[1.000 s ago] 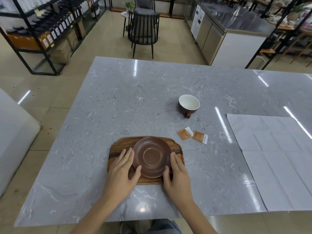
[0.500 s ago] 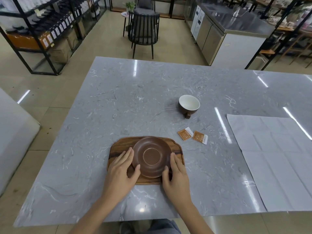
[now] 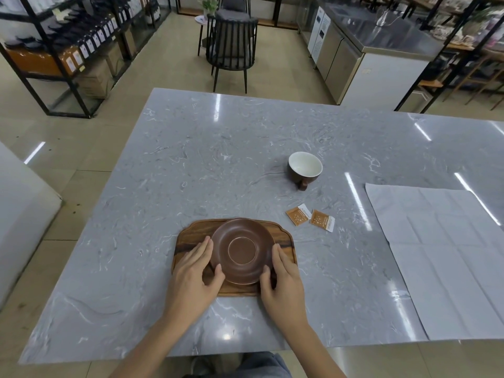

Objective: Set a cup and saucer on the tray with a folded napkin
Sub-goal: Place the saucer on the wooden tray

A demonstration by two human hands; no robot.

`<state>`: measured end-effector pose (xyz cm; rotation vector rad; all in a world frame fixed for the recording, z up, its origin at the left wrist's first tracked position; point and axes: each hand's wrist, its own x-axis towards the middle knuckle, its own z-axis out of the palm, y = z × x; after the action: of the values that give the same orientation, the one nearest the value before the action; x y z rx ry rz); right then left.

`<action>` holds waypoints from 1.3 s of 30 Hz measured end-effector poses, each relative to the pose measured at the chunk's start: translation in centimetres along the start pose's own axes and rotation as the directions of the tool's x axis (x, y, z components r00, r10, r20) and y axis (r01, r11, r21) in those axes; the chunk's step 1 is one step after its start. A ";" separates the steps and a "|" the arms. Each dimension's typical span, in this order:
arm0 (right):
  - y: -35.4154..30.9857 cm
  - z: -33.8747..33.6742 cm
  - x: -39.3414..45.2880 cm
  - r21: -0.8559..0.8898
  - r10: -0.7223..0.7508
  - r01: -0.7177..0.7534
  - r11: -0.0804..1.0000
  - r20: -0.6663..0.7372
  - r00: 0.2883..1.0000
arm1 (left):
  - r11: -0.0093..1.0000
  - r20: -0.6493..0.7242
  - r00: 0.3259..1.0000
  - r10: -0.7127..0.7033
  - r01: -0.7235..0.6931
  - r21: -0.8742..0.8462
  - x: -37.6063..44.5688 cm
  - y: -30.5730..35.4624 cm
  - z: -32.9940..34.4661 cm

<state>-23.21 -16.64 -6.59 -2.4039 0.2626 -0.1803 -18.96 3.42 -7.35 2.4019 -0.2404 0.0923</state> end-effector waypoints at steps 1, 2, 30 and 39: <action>0.0 0.0 0.0 0.000 -0.001 0.001 1.000 -0.002 1.000 | 1.000 -0.003 1.000 0.005 -0.005 -0.002 0.0 0.0 0.0; 0.0 0.0 0.0 -0.002 -0.001 0.001 1.000 -0.004 1.000 | 1.000 -0.006 1.000 0.012 -0.012 -0.001 0.0 -0.1 0.0; 0.1 -1.6 1.1 0.213 0.059 -0.051 0.976 -0.033 0.998 | 0.997 -0.083 0.996 0.046 -0.050 -0.056 2.3 -0.4 -1.7; 1.2 -5.1 8.0 0.290 0.112 -0.055 0.955 -0.182 0.977 | 0.980 0.076 0.978 0.193 -0.189 -0.059 12.8 1.9 -1.7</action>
<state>-16.63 -22.69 -3.09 -2.0873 0.4011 -0.3910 -6.81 1.32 -3.16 2.3286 -0.5065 0.0750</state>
